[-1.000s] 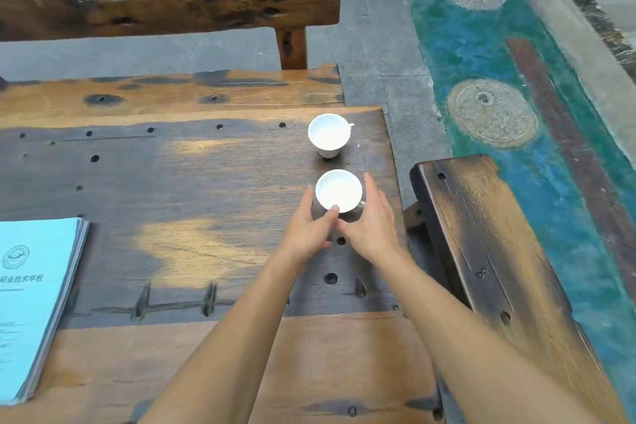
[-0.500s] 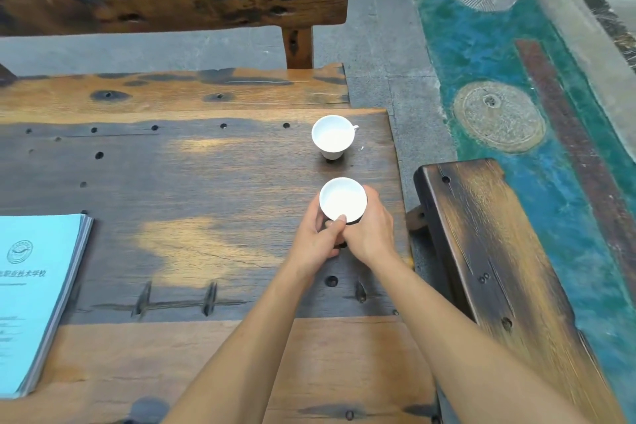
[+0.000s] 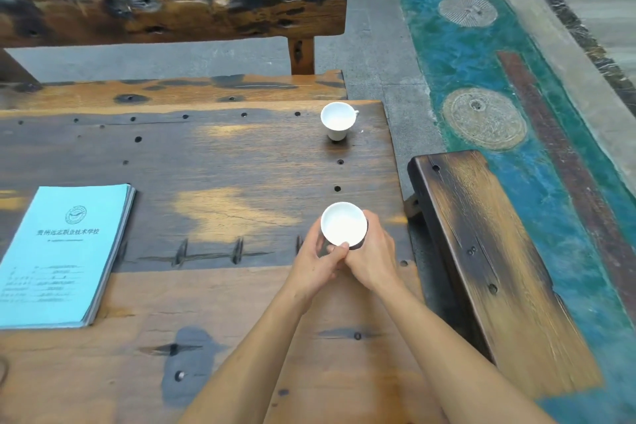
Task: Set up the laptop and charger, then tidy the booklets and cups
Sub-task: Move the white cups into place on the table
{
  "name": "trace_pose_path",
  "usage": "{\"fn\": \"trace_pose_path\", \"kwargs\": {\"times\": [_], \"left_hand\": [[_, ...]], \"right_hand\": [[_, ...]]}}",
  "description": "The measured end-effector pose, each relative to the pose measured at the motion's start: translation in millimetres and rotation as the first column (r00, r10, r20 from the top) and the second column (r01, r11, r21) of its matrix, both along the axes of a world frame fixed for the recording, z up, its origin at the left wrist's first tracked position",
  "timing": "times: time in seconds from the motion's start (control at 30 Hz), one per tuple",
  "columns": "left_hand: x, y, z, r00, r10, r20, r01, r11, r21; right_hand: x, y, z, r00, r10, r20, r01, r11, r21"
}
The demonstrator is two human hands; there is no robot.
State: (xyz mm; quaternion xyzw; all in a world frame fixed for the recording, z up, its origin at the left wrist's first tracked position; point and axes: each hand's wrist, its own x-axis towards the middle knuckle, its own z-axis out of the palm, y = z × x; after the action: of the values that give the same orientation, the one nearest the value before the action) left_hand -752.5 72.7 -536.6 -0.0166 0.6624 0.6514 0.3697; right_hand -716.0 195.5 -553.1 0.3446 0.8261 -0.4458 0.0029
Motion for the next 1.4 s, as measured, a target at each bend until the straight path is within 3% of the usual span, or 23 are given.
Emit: {"fn": "trace_pose_path", "kwargs": {"times": [0.6,0.97,1.4], "left_hand": [[199.2,-121.9,-9.1,0.985,-0.02,0.169,0.036,0.995,-0.094],[237.5,-145.9,-13.2,0.987,0.006,0.159,0.018,0.989,-0.149],[246.9,-153.4,-17.2,0.987,-0.005,0.163,0.045,0.969,-0.242]], "right_hand": [[209.3,-135.3,-5.4,0.984,-0.098,0.147,0.105,0.993,-0.044],[263.4,-192.5,0.1,0.944,-0.245,0.221,0.271,0.957,-0.098],[273.7,-187.9,8.1,0.955,-0.138,0.264,0.187,0.967,-0.172]]}}
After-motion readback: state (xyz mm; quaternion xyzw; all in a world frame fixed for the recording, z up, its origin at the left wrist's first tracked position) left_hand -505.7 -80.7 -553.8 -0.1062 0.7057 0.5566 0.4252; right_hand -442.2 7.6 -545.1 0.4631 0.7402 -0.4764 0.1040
